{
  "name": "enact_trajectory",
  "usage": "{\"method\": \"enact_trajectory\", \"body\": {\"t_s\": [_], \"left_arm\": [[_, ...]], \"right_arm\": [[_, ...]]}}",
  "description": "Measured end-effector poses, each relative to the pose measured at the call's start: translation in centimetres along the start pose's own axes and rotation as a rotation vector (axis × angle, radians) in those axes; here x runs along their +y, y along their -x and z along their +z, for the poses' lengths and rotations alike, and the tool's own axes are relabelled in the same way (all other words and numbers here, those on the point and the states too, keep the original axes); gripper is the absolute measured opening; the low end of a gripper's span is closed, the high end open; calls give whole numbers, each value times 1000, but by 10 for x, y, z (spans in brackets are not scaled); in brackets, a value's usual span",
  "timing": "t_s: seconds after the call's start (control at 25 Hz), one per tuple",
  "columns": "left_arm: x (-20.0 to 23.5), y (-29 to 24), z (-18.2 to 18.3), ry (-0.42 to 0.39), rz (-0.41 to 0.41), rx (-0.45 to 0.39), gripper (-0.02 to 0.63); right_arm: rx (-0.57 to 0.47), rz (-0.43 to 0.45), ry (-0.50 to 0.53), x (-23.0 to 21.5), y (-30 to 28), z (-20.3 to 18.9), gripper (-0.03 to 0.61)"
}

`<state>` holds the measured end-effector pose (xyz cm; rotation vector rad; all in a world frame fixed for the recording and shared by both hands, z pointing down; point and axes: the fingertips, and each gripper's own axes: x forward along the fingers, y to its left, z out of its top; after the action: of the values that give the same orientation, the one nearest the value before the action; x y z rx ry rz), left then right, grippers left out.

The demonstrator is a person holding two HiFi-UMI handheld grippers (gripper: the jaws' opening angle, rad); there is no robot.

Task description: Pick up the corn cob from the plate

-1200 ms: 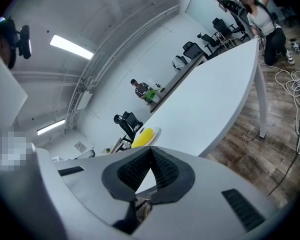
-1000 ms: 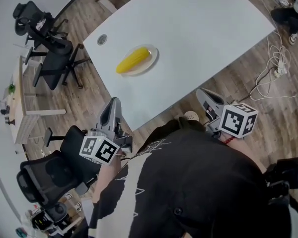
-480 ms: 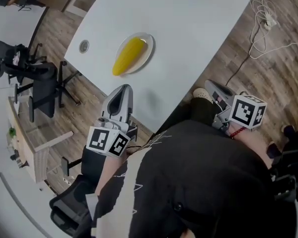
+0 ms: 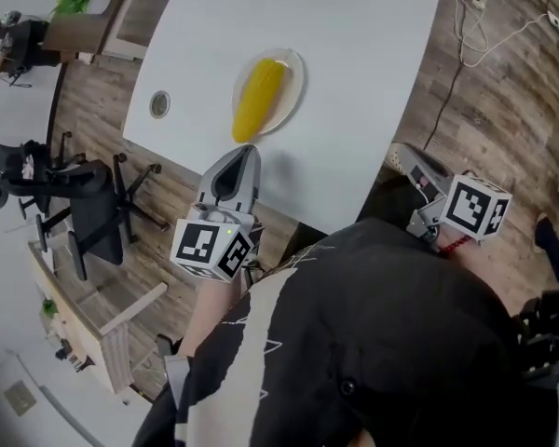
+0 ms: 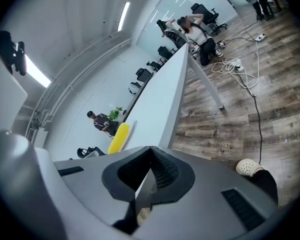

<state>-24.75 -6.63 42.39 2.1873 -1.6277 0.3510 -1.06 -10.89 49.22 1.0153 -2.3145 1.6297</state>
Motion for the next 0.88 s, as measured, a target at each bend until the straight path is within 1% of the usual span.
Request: {"method": "enact_trajectory", "body": {"t_s": [0.08, 0.16, 0.2, 0.28, 0.32, 0.36, 0.4, 0.44, 0.48, 0.56, 0.64, 0.76, 0.88], "left_arm": [[3, -3, 1, -5, -42, -13, 3], [9, -6, 4, -26, -44, -37, 3], [12, -7, 7, -65, -30, -47, 3], [19, -10, 12, -192, 7, -50, 3], [23, -13, 13, -247, 17, -42, 5], [26, -18, 14, -281, 17, -28, 8], [28, -24, 13, -294, 8, -9, 35], [30, -30, 11, -293, -7, 14, 110], [30, -36, 8, -289, -23, 37, 166], [31, -45, 4, -297, -35, 74, 170], [33, -50, 1, -312, -32, 89, 177], [35, -57, -8, -316, -35, 100, 246], [34, -65, -15, -305, -54, 90, 273]], "right_arm": [[8, -18, -34, -4, 6, -18, 15], [9, -71, -36, -6, 14, -25, 15], [6, -100, -30, -7, 19, -25, 15], [-3, -133, -16, -10, 26, -25, 15], [-8, -143, -11, -12, 29, -24, 15], [-13, -151, -12, -13, 31, -22, 15], [-18, -160, -19, -13, 32, -21, 15], [-20, -171, -28, -13, 33, -21, 15], [-18, -183, -35, -13, 33, -21, 15], [0, -202, -26, -10, 33, -23, 15], [16, -208, 0, -5, 33, -24, 15], [25, -212, 21, -2, 35, -23, 15], [30, -226, 22, -4, 45, -21, 15]]}}
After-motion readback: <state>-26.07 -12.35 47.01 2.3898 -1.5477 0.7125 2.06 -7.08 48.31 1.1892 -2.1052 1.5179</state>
